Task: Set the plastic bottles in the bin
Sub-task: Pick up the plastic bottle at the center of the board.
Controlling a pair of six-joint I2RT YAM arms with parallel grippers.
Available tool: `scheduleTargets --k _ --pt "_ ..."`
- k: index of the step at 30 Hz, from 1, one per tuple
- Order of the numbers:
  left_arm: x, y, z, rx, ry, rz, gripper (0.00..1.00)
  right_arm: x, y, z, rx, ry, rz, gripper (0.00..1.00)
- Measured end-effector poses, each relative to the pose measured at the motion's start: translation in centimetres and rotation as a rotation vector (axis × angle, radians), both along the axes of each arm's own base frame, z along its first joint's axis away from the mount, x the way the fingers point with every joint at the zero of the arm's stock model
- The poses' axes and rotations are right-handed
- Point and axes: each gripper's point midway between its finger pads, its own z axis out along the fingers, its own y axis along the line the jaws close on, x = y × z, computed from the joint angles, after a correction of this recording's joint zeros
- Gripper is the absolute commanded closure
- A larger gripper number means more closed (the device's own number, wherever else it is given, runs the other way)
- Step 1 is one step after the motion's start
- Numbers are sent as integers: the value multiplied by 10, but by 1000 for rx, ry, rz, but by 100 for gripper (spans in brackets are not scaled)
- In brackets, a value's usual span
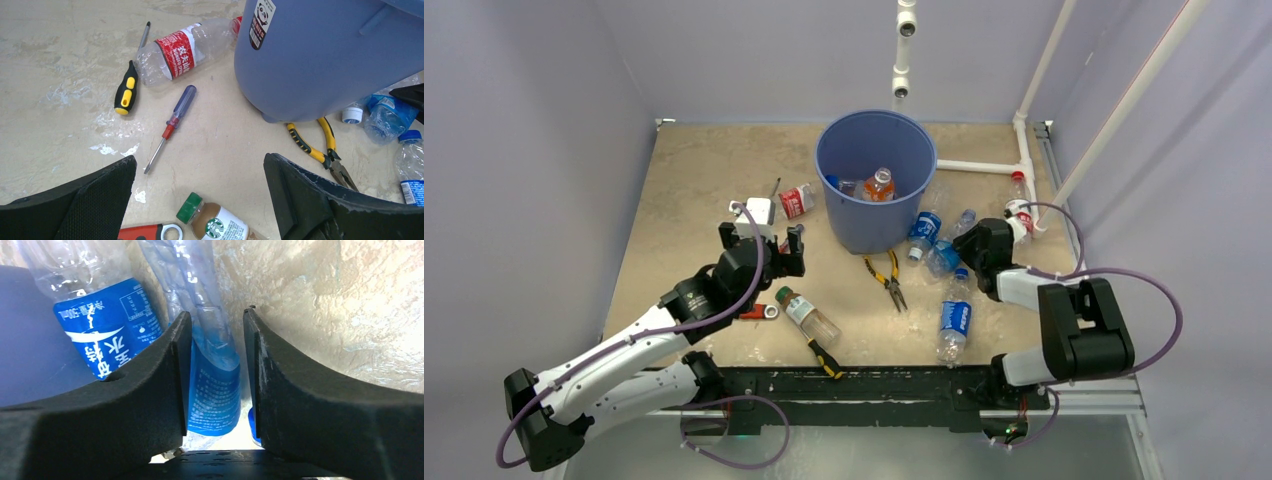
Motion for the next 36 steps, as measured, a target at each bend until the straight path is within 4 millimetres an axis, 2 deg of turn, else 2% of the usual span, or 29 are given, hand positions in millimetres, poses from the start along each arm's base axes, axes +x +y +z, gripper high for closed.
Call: scheduleTargets --k 4,7,10,13,14,20,24,31,34,36 --pt "0 0 0 2 2 0 2 2 3 5 8 -19 13 70" --pt "0 0 0 2 2 0 2 3 3 18 8 -51 19 76" --pt "0 0 0 2 2 0 2 6 2 46 4 -128 17 82" --pt "0 0 0 2 2 0 2 4 -3 75 -10 -204 2 92" --pt "0 0 0 2 2 0 2 3 -6 86 -16 -232 -7 98" --pt "0 1 0 4 0 5 3 -11 -13 143 -19 -370 -33 100" --pt "-2 9 6 -2 -16 24 3 -27 -13 191 -14 -488 -26 100" --pt "-12 25 53 -147 -161 36 2 -75 5 319 -10 -834 112 100" --pt "-16 26 75 -219 -230 13 3 -96 30 358 -19 -974 279 100" --pt "-19 22 88 -260 -267 -18 3 -110 59 378 -11 -1059 463 100"
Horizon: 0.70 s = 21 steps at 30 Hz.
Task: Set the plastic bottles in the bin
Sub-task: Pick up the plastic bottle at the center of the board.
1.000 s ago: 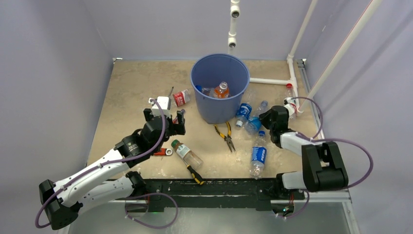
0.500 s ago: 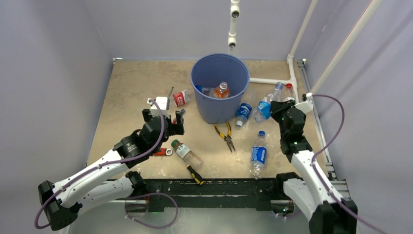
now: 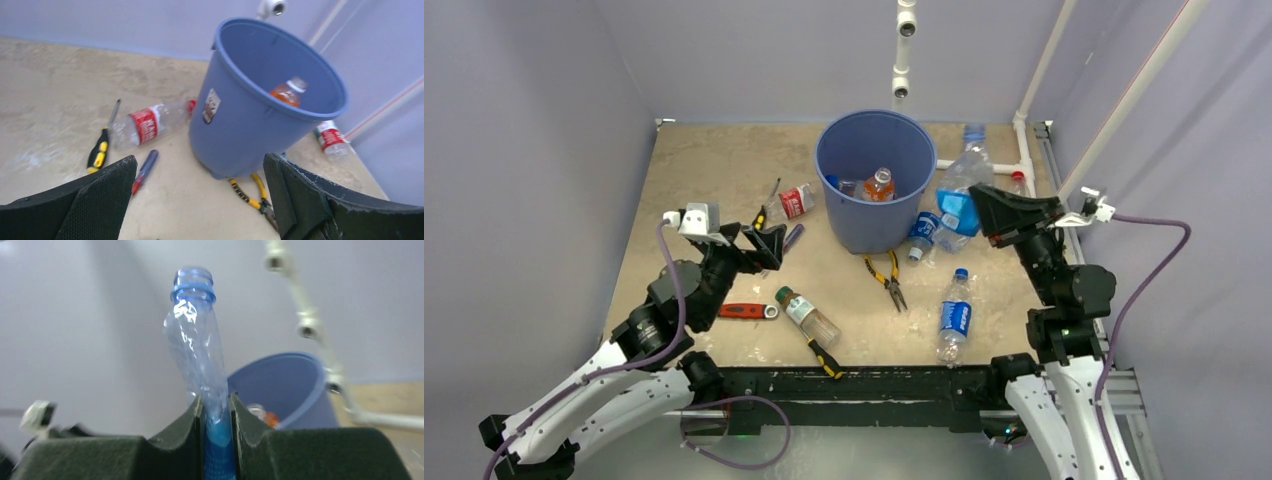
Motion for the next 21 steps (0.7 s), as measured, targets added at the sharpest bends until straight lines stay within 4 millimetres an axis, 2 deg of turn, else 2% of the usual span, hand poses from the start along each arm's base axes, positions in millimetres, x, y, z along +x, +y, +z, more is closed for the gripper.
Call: scheduleTargets --k 3,6,8,11,16,18,21 --pt "-4 -14 17 -29 -55 -88 2 -22 37 9 -92 -89 221 100" --pt "-11 -32 37 -46 -118 -196 1 -47 60 13 -161 -163 382 100" --pt "-19 -45 62 -74 -185 -286 1 -67 71 19 -197 -228 475 100" --pt "-40 -69 116 -142 -326 -459 1 -93 83 28 -231 -321 584 100" --pt "-70 -111 184 -237 -497 -725 2 -115 100 32 -233 -385 694 100" --pt "-75 -129 195 -260 -522 -811 2 -117 110 30 -219 -384 733 100" --pt "-76 -150 197 -285 -519 -900 2 -118 125 28 -194 -370 771 100"
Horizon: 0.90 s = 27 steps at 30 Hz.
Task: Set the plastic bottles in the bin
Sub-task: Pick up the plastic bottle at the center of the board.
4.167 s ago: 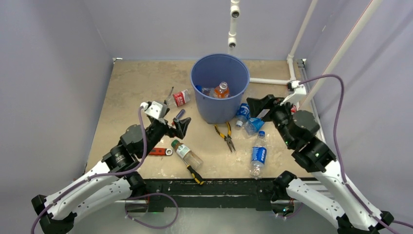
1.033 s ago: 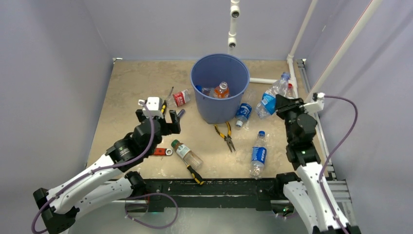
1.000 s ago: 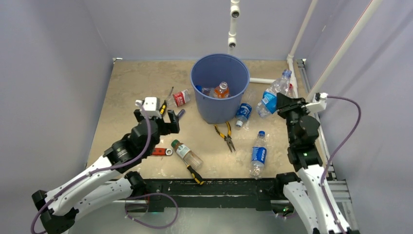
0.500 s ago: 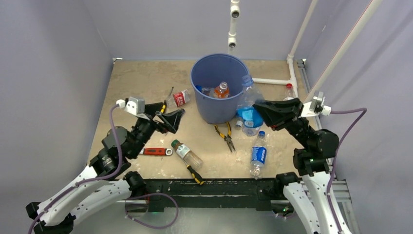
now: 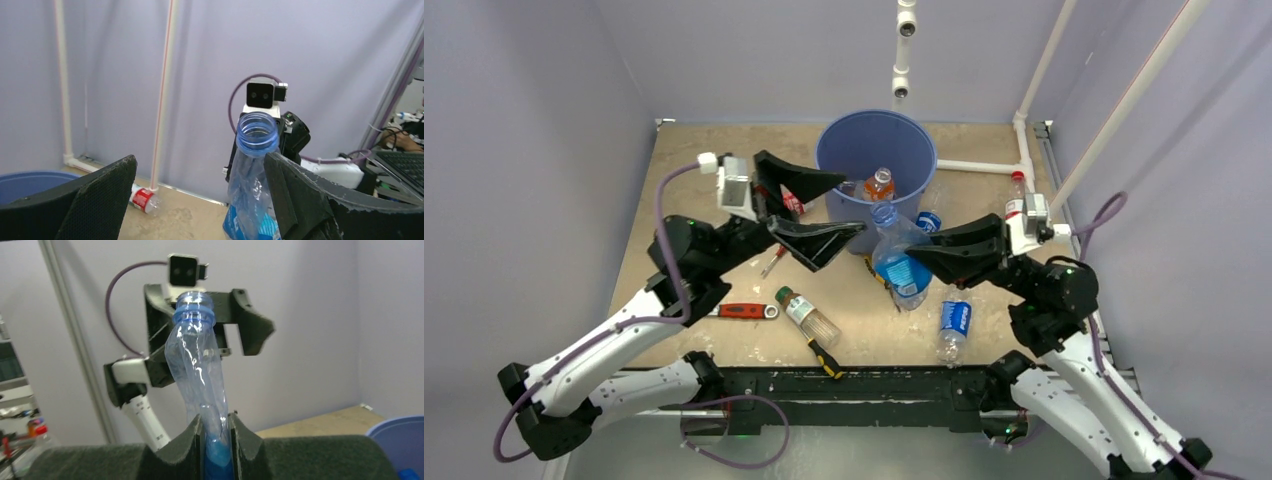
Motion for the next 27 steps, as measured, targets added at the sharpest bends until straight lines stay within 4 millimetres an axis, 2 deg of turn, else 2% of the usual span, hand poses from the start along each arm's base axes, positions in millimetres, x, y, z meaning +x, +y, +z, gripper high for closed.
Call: scheduleTargets --k 3,5,13,19,24,27 --pt "2 -19 -11 23 21 -67 2 2 13 0 20 27 11 100" --pt "1 -24 -13 26 27 -93 2 5 17 1 39 42 -2 100" --pt "-10 -22 0 -15 -19 -138 6 16 35 -1 70 93 -35 100" --pt "-11 -21 4 -29 -29 -141 26 20 50 -11 48 117 -47 100" --pt "-12 -21 4 -30 -28 -142 49 20 50 -10 50 110 -65 100" --pt "-11 -20 4 -31 -25 -138 54 18 50 -10 50 101 -65 100"
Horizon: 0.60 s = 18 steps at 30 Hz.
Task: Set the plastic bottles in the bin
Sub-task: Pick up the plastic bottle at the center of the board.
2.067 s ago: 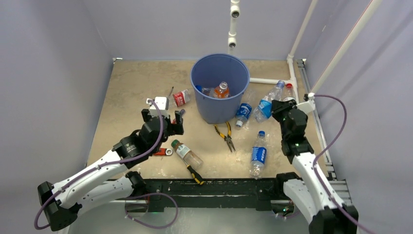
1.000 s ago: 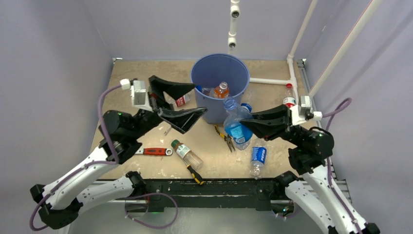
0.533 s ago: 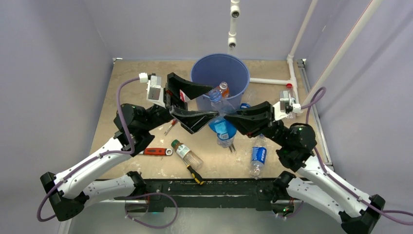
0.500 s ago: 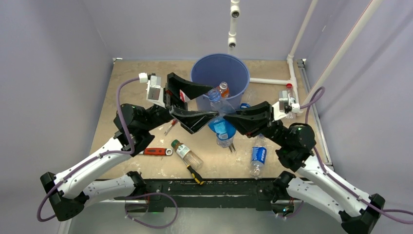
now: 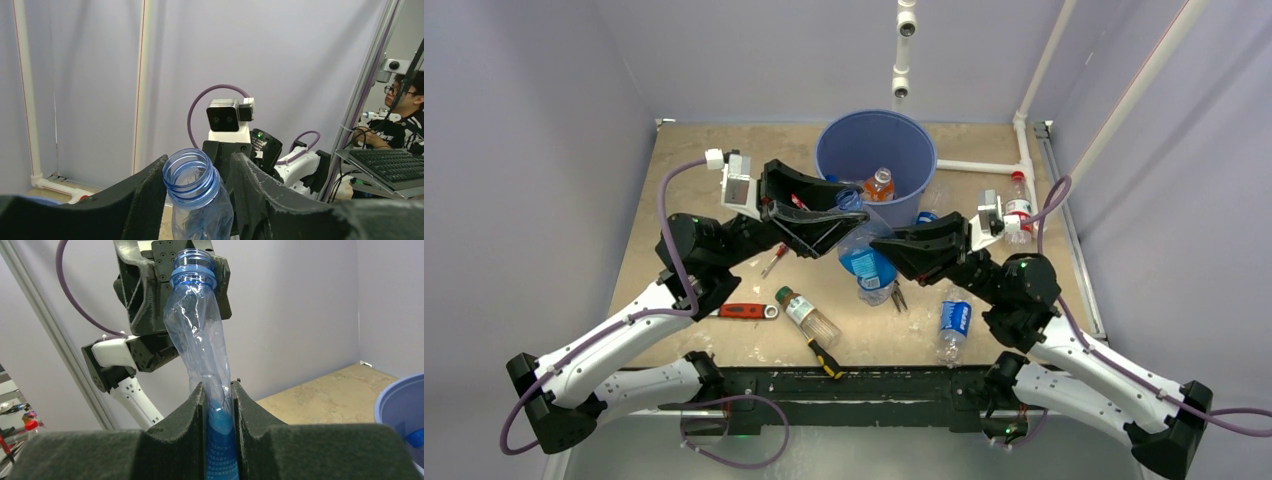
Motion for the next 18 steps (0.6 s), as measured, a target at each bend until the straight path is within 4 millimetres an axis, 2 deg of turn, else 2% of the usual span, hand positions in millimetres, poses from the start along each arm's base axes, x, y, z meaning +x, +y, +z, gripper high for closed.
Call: scheduleTargets --k 3,5,10,12,13,16,18 --pt "0 0 0 0 0 -1 57 -2 0 1 -1 -8 -1 100" --pt "0 0 0 1 5 -3 66 -2 0 0 -4 -10 -3 100" --pt "-1 -1 1 -1 17 -14 100 -1 1 -1 -8 -15 -13 100" --pt "-1 -1 2 0 17 -16 100 -1 1 0 -8 -16 -16 100" --pt "-1 -2 2 2 17 -18 100 -1 1 0 -9 -15 -16 89" --pt "-2 -2 3 5 16 -20 100 -1 1 1 -16 -8 -16 33" --pt "-2 -2 4 6 11 -21 100 -2 0 5 -23 3 -15 3"
